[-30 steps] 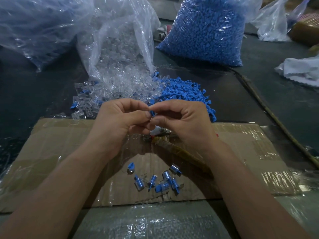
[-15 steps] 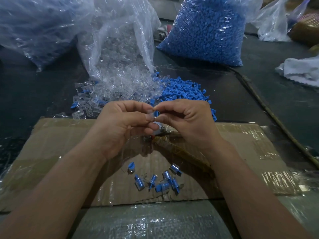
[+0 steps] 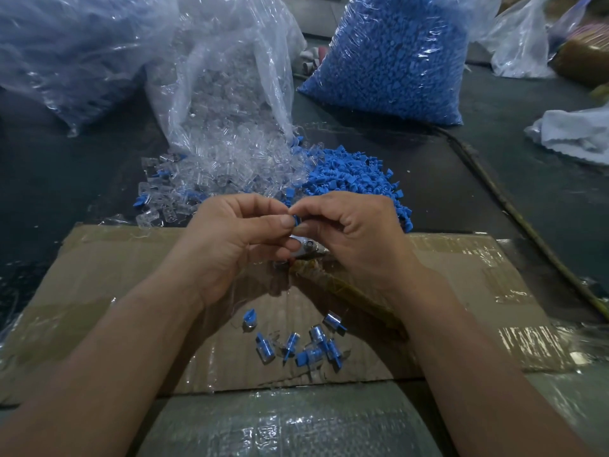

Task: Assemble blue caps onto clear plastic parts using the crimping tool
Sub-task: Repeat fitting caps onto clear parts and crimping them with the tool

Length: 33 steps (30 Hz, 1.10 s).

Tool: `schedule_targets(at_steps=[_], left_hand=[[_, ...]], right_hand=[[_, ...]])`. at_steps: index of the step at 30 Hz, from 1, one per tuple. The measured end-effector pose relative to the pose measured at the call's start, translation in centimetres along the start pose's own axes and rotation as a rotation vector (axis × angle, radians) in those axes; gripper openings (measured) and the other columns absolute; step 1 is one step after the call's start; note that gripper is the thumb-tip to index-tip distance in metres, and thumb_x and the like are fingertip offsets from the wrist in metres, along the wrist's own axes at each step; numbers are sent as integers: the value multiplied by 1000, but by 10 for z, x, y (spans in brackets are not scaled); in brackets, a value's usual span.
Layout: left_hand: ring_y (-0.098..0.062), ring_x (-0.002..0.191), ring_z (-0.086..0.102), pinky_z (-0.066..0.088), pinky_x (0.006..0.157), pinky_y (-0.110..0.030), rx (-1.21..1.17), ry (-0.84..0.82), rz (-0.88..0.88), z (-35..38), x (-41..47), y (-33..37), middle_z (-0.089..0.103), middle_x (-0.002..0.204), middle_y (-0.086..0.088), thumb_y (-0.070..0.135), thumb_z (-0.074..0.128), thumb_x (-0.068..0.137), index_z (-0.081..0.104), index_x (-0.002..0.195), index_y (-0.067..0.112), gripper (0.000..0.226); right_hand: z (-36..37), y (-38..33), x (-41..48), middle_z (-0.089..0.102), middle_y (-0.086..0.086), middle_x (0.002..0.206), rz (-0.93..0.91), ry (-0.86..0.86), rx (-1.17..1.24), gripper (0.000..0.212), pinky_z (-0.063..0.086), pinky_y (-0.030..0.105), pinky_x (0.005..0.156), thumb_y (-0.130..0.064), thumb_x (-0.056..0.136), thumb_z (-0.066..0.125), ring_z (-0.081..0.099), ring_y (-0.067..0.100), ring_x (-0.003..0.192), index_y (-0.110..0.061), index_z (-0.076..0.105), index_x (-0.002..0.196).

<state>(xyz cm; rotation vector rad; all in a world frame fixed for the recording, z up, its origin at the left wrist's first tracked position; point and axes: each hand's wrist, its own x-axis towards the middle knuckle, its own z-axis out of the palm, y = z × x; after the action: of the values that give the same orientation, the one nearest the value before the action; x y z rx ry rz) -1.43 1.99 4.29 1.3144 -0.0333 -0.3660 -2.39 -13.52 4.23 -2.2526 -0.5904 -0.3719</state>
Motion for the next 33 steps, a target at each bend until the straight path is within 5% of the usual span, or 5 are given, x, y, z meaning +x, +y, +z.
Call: schedule_targets(at_steps=[8, 13, 20, 23, 33], left_hand=[[-14, 44, 61, 48, 41, -16, 37, 9, 22, -2, 1, -2, 63, 53, -8, 5, 62, 55, 59, 72, 0, 18], [-14, 45, 61, 49, 43, -17, -34, 77, 62, -6, 5, -3, 61, 51, -7, 5, 62, 54, 58, 71, 1, 18], [-13, 46, 62, 50, 43, -16, -74, 94, 112, -8, 7, -1, 60, 49, -4, 4, 60, 55, 56, 70, 2, 16], [-11, 46, 62, 49, 43, -15, -68, 117, 148, -9, 8, -1, 61, 49, -2, 6, 60, 56, 56, 70, 4, 15], [-12, 51, 64, 50, 46, -15, -37, 143, 189, -12, 11, -5, 64, 52, -1, 9, 61, 57, 58, 72, 6, 16]], right_hand=[[0, 0, 0, 69, -1, 85, -7, -11, -5, 23, 52, 27, 73, -12, 74, 71, 63, 9, 77, -8, 71, 97], [-23, 9, 4, 53, -27, 80, 347, -189, -105, 42, 41, 10, 69, -43, 63, 76, 54, -8, 79, -29, 64, 100], [-35, 12, -1, 41, -19, 92, 494, -649, -371, 58, 40, 28, 72, -61, 55, 73, 44, 4, 87, -33, 45, 98], [-33, 13, -1, 40, -14, 96, 482, -694, -422, 62, 41, 32, 82, -61, 54, 74, 41, 10, 94, -32, 44, 100], [-30, 12, 0, 43, -16, 88, 437, -638, -438, 53, 38, 28, 66, -49, 56, 79, 44, 5, 80, -32, 46, 93]])
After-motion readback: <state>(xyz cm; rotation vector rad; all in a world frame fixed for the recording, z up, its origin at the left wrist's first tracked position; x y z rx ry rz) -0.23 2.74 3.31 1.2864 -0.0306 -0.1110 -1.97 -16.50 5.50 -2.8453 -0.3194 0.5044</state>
